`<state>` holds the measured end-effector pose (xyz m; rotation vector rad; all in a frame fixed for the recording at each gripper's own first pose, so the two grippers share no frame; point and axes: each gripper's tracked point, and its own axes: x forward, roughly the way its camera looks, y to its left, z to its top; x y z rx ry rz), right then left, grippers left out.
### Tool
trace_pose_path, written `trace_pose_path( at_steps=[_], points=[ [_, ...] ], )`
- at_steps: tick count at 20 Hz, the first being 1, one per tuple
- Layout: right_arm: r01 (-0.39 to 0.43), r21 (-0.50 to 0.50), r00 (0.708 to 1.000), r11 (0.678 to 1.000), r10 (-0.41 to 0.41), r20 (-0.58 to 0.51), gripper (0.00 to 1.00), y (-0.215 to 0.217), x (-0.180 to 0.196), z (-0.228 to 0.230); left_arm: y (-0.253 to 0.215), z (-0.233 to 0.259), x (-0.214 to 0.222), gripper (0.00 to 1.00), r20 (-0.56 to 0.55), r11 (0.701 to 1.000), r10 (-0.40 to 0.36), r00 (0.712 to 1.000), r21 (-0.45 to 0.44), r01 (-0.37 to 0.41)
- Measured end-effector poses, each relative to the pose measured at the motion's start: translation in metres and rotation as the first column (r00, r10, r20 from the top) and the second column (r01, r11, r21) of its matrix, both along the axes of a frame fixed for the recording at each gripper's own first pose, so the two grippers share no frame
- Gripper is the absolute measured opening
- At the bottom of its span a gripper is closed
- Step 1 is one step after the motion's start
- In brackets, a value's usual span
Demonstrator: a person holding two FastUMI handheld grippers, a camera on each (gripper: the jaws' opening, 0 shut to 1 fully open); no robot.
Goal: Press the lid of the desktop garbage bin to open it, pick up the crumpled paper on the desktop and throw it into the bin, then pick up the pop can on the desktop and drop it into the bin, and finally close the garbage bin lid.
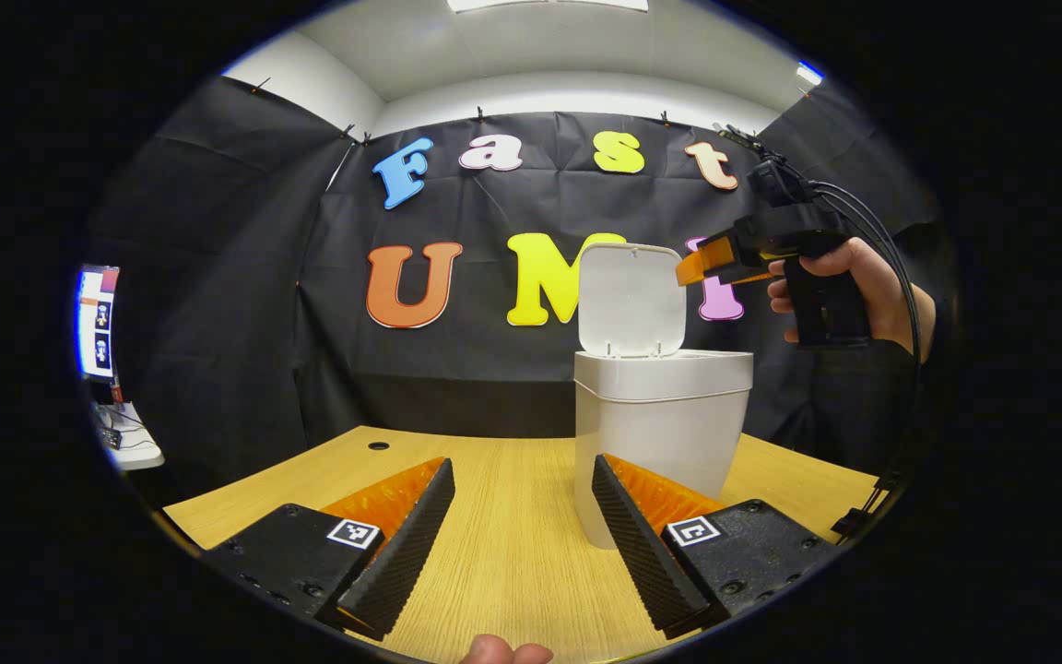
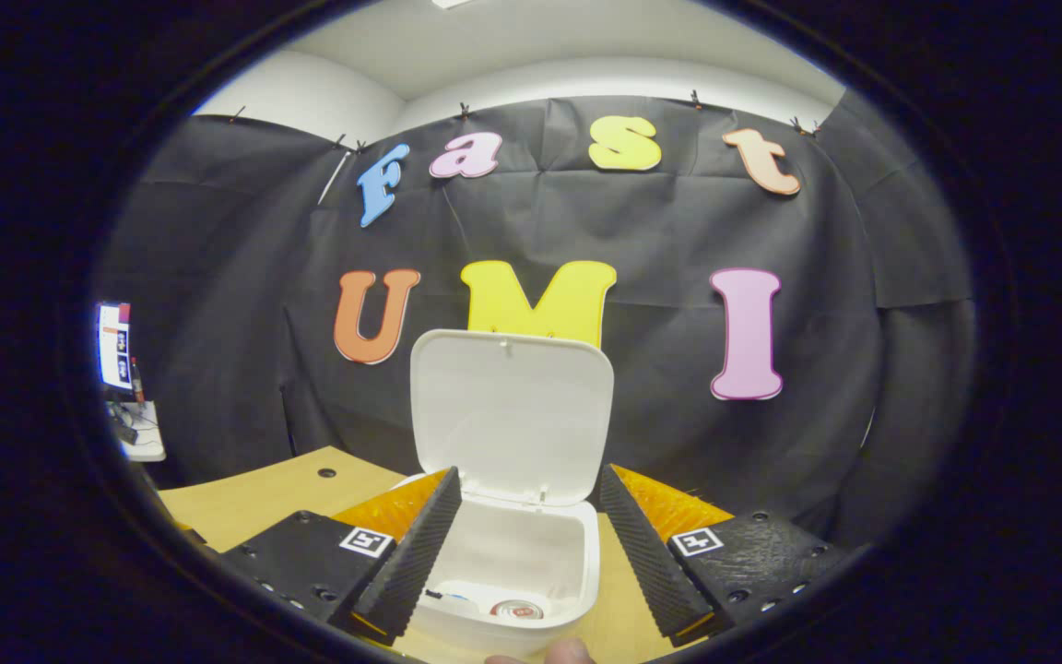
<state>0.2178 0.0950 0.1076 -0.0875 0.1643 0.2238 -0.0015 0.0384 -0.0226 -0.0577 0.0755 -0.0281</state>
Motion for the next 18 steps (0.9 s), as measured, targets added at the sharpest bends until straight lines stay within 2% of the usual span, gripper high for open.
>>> trace_pose_path(
  at_steps=[5, 6, 8, 10, 11, 12, 18],
  points=[
    [-0.004, 0.023, 0.998, 1.0, 0.003, 0.057, 0.95, 0.013, 0.034, 0.04, 0.013, 0.006, -0.004, 0.97, 0.014, 1.0, 0.017, 1.0, 0.02, -0.017],
    [-0.005, 0.026, 0.997, 1.0, 0.004, 0.073, 0.93, 0.016, 0.041, 0.051, 0.015, 0.006, -0.004, 0.97, 0.012, 1.0, 0.012, 1.0, 0.019, -0.012],
    [-0.01, 0.029, 0.995, 1.0, 0.008, 0.098, 0.95, 0.024, 0.057, 0.07, 0.017, 0.005, -0.005, 0.97, 0.009, 1.0, 0.003, 1.0, -0.002, -0.003],
    [-0.029, 0.029, 0.996, 0.999, 0.026, 0.088, 0.94, 0.037, 0.078, 0.082, 0.025, 0.01, -0.006, 0.97, 0.018, 1.0, 0.024, 1.0, 0.004, -0.024],
    [-0.025, 0.039, 0.996, 0.999, 0.022, 0.081, 0.97, 0.039, 0.089, 0.088, 0.031, 0.01, -0.006, 0.97, 0.021, 0.999, 0.039, 0.999, 0.016, -0.04],
    [-0.011, 0.053, 0.997, 0.999, 0.007, 0.082, 0.95, 0.039, 0.101, 0.095, 0.035, 0.009, -0.007, 0.97, 0.021, 0.998, 0.052, 0.998, 0.023, -0.053],
    [0.03, 0.052, 1.0, 0.998, -0.031, 0.004, 0.94, 0.048, 0.146, 0.077, 0.041, 0.006, -0.005, 0.97, 0.009, 0.998, 0.057, 0.998, -0.016, -0.057]
  ],
)
